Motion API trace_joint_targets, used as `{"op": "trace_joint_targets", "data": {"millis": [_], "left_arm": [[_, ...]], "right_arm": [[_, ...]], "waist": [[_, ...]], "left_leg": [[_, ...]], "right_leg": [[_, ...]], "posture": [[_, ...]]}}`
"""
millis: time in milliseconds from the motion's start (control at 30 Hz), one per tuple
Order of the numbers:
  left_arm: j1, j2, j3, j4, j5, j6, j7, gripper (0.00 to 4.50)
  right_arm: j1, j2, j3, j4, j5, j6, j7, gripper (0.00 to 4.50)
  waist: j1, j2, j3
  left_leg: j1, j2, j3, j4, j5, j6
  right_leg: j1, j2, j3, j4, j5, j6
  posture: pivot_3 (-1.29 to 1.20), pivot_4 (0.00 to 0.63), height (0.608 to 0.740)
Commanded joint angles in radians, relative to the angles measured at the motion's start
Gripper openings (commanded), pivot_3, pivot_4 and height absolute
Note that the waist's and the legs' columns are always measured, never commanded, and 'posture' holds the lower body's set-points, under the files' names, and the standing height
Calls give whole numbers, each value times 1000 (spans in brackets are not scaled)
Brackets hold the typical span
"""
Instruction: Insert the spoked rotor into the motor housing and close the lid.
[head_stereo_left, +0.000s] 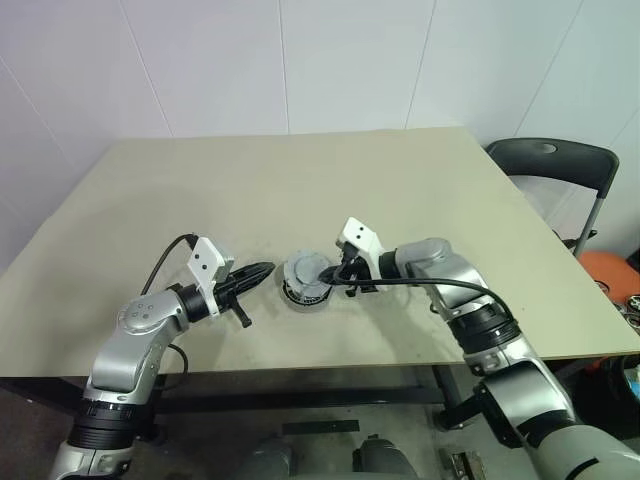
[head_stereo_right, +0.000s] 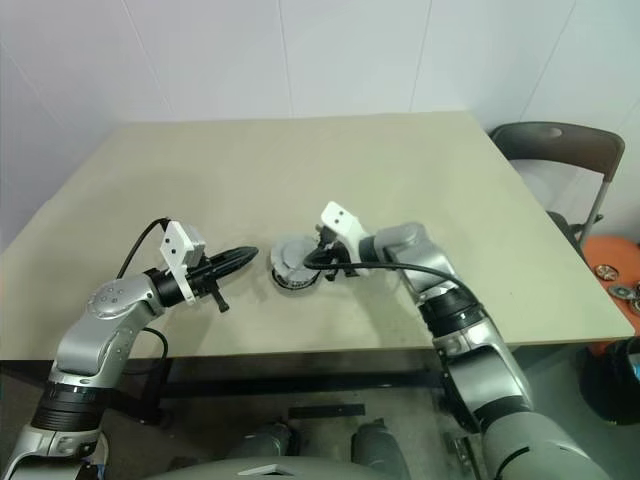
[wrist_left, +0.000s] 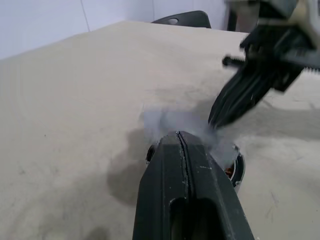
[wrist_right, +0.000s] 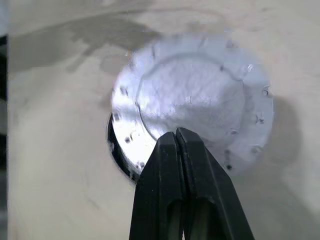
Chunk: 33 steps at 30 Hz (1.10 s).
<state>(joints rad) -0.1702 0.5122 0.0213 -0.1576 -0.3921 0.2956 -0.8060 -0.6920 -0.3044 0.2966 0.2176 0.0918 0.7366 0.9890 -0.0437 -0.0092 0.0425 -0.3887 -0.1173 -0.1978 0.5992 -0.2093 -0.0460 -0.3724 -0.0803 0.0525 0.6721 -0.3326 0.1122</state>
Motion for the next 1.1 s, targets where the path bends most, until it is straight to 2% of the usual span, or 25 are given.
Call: {"op": "trace_joint_targets", "data": {"millis": [33,267,367,767,967,1100], "left_arm": [[-12,5,10,-13,1,-17,-5,0],[-10,6,5,-10,4,-17,-8,0],[-10,6,3,-8,4,-16,-8,0],[-6,4,0,20,17,-24,-12,0],[-6,6,7,48,23,-44,-21,0],[-11,10,13,52,24,-49,-21,0]], "right_arm": [[16,30,-17,-45,19,10,-59,46],[5,103,-94,18,39,-26,-202,46],[10,109,-90,28,35,-45,-230,614],[91,111,1,-67,67,6,-180,4486],[99,141,-3,-58,57,-22,-231,4486],[96,157,-21,-46,62,-40,-263,3616]], "waist": [[0,0,0],[0,0,0],[0,0,0],[-2,0,0],[-1,0,0],[-1,0,0]], "left_leg": [[0,0,0,0,0,0],[2,0,0,1,0,-1],[2,0,0,1,0,-1],[2,1,0,1,0,-1],[6,1,0,0,1,-1],[6,2,0,0,1,-1]], "right_leg": [[0,0,0,0,0,0],[0,1,0,1,0,0],[0,1,0,2,0,0],[0,1,0,2,0,0],[3,1,0,3,0,0],[3,2,0,2,0,0]], "posture": [[0,0,740],[0,0,740],[0,0,740],[0,0,740],[0,0,740],[0,0,740]]}}
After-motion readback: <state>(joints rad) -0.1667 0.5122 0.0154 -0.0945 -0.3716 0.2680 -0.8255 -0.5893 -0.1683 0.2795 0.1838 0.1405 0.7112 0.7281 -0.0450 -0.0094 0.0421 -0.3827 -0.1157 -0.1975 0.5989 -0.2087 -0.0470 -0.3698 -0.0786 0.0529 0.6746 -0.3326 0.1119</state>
